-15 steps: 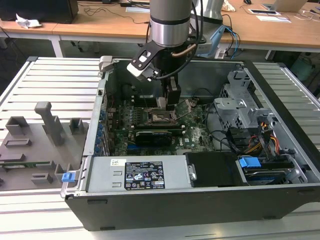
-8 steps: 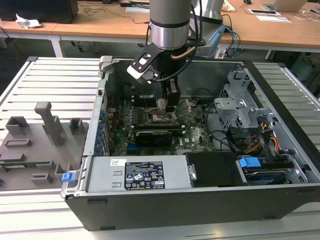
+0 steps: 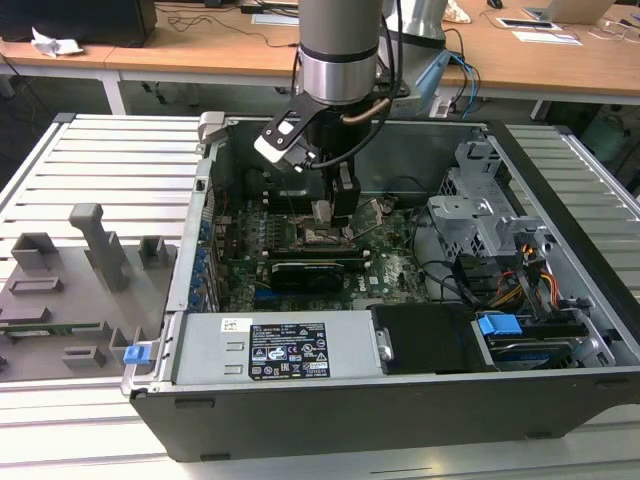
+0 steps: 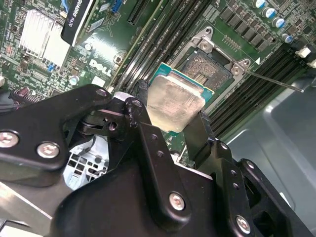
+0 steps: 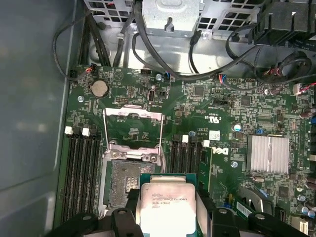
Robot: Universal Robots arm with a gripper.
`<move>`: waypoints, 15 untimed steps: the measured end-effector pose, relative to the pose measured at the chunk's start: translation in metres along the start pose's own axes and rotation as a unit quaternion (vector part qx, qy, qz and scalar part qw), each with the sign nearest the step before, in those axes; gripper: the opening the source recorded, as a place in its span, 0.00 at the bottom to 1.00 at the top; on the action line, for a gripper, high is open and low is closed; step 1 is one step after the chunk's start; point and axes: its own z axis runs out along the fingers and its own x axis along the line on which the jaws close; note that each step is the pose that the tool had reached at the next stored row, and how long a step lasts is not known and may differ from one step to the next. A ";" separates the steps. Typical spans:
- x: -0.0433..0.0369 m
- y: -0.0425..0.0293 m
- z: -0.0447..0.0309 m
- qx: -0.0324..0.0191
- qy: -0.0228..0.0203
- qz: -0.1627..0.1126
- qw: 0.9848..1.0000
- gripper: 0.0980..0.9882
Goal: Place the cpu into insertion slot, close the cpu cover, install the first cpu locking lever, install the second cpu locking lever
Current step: 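Place the cpu into insertion slot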
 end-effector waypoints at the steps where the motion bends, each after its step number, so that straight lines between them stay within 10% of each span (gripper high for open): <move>1: 0.0007 -0.0002 0.0023 0.000 0.000 0.000 1.000 0.49; 15: 0.0126 -0.0002 0.0137 0.000 0.000 0.004 1.000 0.49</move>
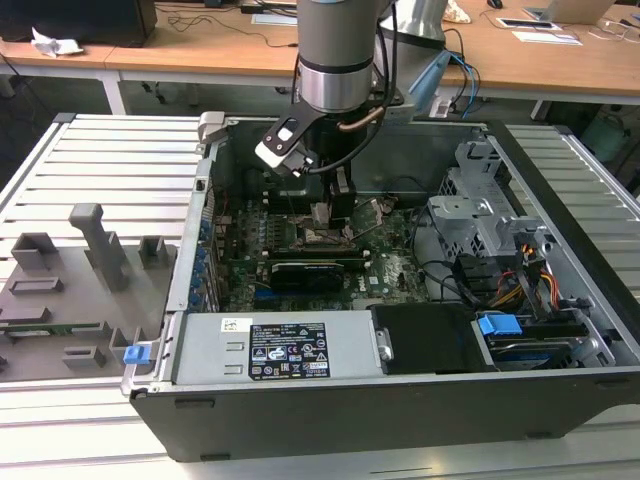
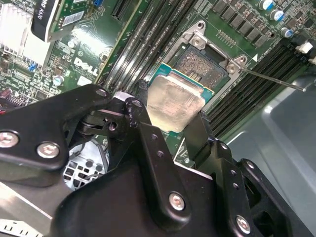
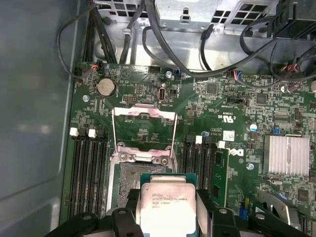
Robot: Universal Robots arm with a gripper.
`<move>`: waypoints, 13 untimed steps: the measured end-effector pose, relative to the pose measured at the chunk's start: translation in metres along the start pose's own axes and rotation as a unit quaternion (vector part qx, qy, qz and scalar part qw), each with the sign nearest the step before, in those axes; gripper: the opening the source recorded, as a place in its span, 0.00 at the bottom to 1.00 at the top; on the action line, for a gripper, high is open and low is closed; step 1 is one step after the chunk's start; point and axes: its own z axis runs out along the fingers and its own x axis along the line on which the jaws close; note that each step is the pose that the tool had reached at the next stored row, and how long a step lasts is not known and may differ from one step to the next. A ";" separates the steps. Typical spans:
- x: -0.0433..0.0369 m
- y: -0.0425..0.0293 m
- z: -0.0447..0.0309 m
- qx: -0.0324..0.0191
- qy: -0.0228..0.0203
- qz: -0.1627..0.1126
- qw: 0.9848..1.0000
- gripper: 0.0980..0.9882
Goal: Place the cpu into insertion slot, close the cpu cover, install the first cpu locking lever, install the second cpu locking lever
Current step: 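Place the cpu into insertion slot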
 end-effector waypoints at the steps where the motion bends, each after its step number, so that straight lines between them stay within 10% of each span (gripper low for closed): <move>1: 0.0002 0.0000 0.0005 0.000 0.000 0.000 1.000 0.49; 13: 0.0012 -0.0006 0.0082 0.000 0.000 0.002 1.000 0.49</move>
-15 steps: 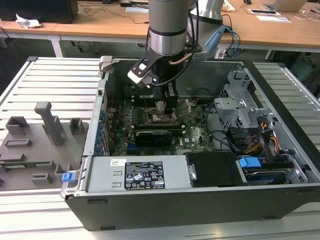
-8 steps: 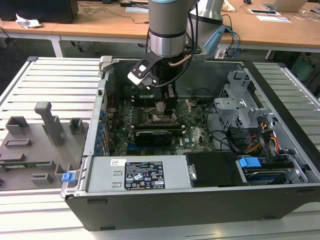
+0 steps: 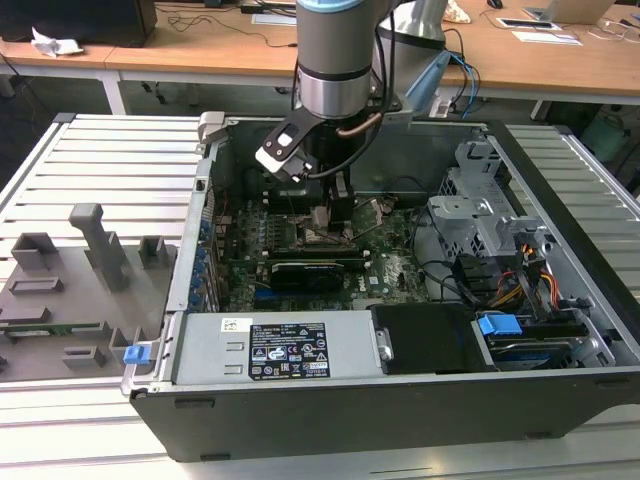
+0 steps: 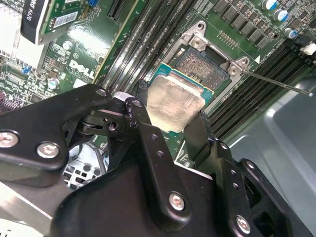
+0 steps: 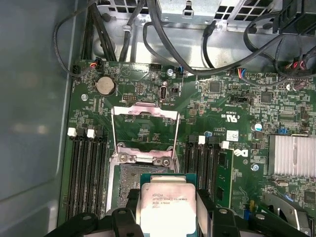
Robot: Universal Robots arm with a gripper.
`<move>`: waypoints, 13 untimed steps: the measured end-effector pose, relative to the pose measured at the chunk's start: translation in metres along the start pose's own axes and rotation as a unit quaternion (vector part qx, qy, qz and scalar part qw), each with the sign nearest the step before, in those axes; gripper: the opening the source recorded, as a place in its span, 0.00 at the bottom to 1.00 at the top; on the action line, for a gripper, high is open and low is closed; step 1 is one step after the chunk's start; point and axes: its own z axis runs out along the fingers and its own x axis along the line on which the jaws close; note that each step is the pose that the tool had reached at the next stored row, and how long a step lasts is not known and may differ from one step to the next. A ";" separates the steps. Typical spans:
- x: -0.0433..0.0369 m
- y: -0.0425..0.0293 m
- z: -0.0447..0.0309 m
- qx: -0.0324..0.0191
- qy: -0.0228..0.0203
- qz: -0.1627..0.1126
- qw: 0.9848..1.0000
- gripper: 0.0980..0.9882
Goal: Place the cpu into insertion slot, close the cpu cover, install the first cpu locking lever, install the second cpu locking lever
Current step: 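Place the cpu into insertion slot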
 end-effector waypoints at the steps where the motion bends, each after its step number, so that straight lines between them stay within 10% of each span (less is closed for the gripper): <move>1: 0.0000 0.0000 0.0007 0.000 0.000 0.000 1.000 0.49; 13: 0.0000 -0.0007 0.0076 0.000 0.000 0.004 1.000 0.49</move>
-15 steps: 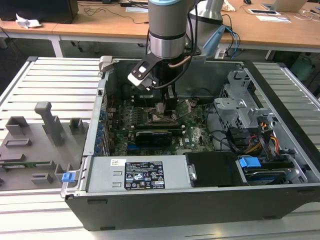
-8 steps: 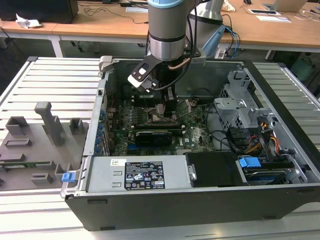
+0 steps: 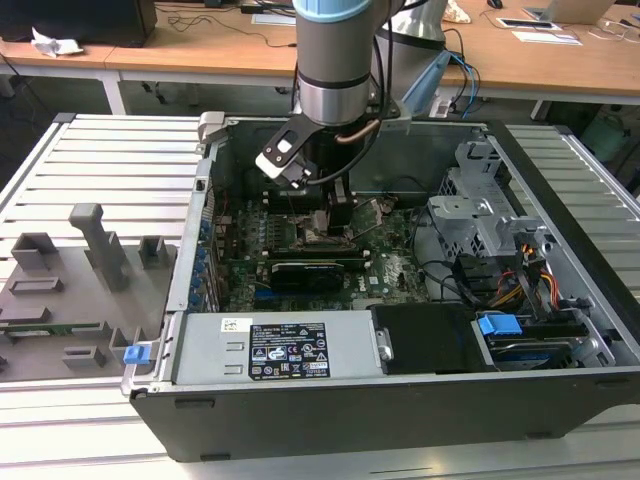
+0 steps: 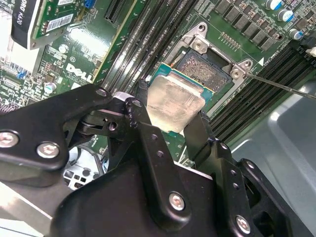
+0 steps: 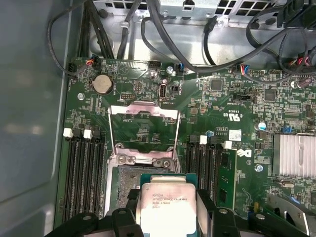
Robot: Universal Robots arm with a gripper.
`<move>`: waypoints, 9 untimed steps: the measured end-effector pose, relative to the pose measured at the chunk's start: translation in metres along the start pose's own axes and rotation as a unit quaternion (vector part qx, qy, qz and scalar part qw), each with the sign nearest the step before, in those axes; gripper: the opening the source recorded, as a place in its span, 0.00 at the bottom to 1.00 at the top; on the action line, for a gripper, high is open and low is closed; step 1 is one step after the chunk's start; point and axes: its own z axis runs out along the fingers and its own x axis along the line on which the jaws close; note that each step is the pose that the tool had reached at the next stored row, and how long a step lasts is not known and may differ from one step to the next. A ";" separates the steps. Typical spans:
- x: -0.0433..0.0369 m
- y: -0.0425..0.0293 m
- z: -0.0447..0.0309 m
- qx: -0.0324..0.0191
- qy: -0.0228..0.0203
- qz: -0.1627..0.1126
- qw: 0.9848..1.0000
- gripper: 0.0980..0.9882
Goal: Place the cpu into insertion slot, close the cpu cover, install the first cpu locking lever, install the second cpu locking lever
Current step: 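Place the cpu into insertion slot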
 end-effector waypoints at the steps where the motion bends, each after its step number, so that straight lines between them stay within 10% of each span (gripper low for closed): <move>1: 0.0000 0.0000 0.0004 0.000 0.000 0.001 1.000 0.49; 9: 0.0000 -0.0003 0.0031 0.000 0.000 0.006 1.000 0.49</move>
